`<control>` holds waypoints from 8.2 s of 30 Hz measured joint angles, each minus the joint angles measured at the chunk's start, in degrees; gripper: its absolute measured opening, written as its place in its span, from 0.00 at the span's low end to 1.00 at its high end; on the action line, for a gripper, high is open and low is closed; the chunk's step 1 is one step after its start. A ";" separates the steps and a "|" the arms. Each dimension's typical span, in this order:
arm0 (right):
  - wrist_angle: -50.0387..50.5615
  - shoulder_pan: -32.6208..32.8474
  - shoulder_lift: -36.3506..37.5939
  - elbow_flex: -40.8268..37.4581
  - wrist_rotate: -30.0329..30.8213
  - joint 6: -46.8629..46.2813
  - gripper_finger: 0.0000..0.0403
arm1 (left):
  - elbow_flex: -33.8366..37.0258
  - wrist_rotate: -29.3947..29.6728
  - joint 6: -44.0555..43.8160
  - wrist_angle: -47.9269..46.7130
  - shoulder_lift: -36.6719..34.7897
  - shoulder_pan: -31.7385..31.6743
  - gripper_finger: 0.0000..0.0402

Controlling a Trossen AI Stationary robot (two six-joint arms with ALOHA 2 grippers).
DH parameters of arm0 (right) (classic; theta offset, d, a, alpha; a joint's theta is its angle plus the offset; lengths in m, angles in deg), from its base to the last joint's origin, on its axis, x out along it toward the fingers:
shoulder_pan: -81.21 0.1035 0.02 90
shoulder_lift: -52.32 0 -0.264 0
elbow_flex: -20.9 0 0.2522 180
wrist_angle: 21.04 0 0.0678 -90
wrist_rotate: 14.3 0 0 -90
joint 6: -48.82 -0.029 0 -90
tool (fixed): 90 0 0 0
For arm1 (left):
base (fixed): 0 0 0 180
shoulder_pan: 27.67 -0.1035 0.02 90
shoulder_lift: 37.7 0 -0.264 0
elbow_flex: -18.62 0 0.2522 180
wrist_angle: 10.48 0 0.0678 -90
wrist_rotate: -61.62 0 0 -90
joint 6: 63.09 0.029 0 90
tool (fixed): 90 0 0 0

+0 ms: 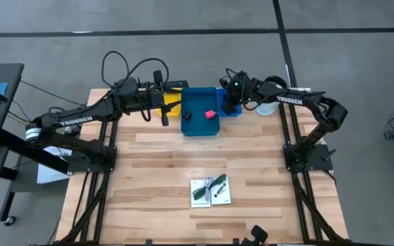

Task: Pick and place items into bin
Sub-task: Put the black charger cable into the blue basket, then put the white charger cable into the blue basket

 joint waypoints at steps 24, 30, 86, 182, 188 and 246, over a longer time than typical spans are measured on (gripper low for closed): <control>3.40 0.62 0.07 0.02 0.20 0.57 0.13 | 0.01 -0.06 -1.03 -0.22 0.00 0.00 0.28; 3.52 0.62 0.07 0.02 0.22 1.09 0.13 | 0.00 0.00 -1.01 -0.85 0.00 0.70 0.28; 1.59 0.45 -7.06 1.74 6.04 5.42 0.47 | 0.02 0.20 -0.63 -1.09 0.00 2.84 0.28; 11.09 61.64 -8.70 16.03 1.57 35.60 0.42 | 37.90 -11.05 -37.73 7.80 -27.34 13.55 0.18; 13.35 62.11 -10.31 17.40 1.68 35.56 0.42 | 37.87 -7.94 -41.96 8.06 -27.34 13.57 0.18; 16.03 62.92 -15.04 17.44 12.38 35.12 0.42 | 37.87 1.56 -49.80 7.89 -27.33 13.57 0.18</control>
